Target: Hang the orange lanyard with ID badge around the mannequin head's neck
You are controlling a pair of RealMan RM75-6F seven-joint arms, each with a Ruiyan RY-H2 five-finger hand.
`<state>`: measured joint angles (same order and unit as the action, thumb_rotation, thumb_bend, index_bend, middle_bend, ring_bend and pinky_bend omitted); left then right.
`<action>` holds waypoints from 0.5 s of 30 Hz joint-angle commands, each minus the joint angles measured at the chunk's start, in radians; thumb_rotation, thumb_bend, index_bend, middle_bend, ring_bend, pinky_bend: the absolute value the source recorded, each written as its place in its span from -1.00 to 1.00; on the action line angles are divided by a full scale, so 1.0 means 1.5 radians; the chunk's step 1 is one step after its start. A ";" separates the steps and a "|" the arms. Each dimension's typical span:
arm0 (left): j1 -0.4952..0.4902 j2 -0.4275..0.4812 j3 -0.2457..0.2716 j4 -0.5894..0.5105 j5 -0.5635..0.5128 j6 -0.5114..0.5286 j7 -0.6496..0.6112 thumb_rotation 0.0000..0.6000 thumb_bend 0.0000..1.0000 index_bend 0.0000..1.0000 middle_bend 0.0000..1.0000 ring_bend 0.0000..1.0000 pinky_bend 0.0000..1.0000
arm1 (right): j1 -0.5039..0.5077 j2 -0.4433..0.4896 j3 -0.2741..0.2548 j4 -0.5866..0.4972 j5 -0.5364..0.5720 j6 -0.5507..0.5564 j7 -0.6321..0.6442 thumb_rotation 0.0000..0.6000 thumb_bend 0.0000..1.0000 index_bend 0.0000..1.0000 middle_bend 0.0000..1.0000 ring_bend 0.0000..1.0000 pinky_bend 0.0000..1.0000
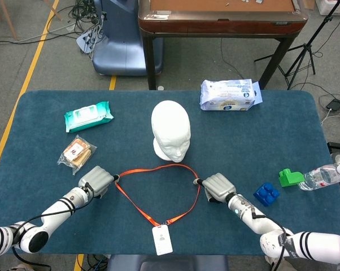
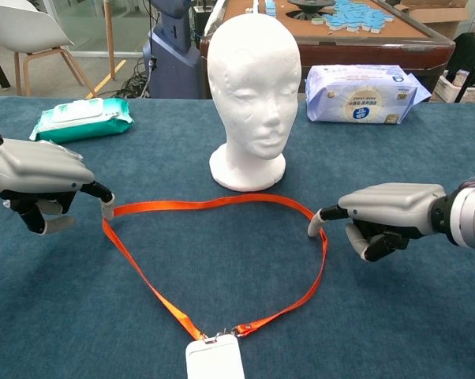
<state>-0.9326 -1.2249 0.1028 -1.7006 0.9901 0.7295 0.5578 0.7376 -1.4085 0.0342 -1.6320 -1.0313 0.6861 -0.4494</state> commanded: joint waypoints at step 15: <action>0.010 0.012 0.005 0.005 0.001 0.006 -0.013 1.00 0.02 -0.49 0.96 0.91 0.85 | -0.009 0.043 -0.050 -0.047 -0.012 0.045 0.000 1.00 0.92 -0.61 1.00 1.00 1.00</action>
<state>-0.9187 -1.2071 0.1104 -1.6937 0.9926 0.7383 0.5384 0.7275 -1.3497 -0.0362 -1.6979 -1.0481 0.7498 -0.4491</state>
